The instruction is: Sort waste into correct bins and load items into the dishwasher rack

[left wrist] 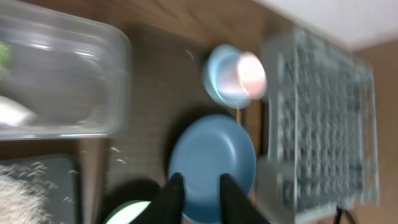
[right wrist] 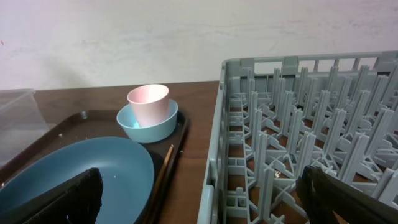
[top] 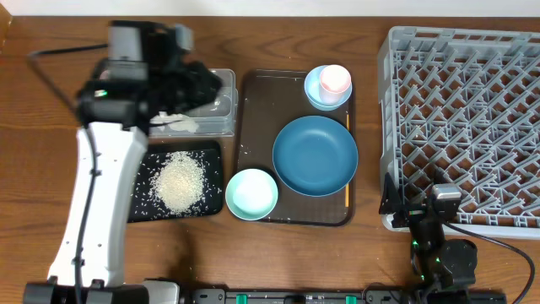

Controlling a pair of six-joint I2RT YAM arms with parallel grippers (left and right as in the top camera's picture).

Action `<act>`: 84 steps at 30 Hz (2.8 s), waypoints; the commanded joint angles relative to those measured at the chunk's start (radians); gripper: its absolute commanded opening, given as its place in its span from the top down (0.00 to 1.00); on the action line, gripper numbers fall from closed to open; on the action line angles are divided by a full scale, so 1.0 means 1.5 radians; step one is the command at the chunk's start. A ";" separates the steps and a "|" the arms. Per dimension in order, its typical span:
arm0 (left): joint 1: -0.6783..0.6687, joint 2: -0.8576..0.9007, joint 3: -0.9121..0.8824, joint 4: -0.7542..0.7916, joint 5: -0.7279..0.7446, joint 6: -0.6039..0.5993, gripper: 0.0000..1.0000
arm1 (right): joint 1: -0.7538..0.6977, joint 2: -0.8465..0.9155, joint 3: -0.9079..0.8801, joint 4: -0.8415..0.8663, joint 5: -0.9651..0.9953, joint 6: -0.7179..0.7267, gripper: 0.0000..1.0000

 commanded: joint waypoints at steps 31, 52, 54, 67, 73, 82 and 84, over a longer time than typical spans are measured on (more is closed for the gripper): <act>-0.272 0.366 -0.007 0.035 -0.295 0.008 0.94 | 0.005 -0.002 -0.001 -0.003 0.001 0.007 0.01; -0.188 0.351 0.016 0.045 -0.346 -0.007 0.94 | 0.005 -0.002 -0.001 -0.003 0.001 0.007 0.01; -0.182 0.317 0.018 0.048 -0.322 -0.007 0.94 | 0.005 -0.002 -0.001 -0.003 0.001 0.007 0.01; -0.183 0.063 0.018 0.055 -0.320 -0.007 0.37 | 0.005 -0.002 -0.001 -0.003 0.001 0.007 0.01; -0.183 -0.031 0.018 0.054 -0.326 -0.007 0.34 | 0.005 -0.002 -0.001 -0.003 0.001 0.007 0.01; -0.129 -0.131 0.018 -0.039 -0.361 -0.007 0.18 | 0.005 -0.002 -0.001 -0.003 0.001 0.007 0.01; -0.106 -0.145 0.018 -0.069 -0.361 -0.007 0.16 | 0.005 -0.002 -0.001 -0.003 0.001 0.007 0.01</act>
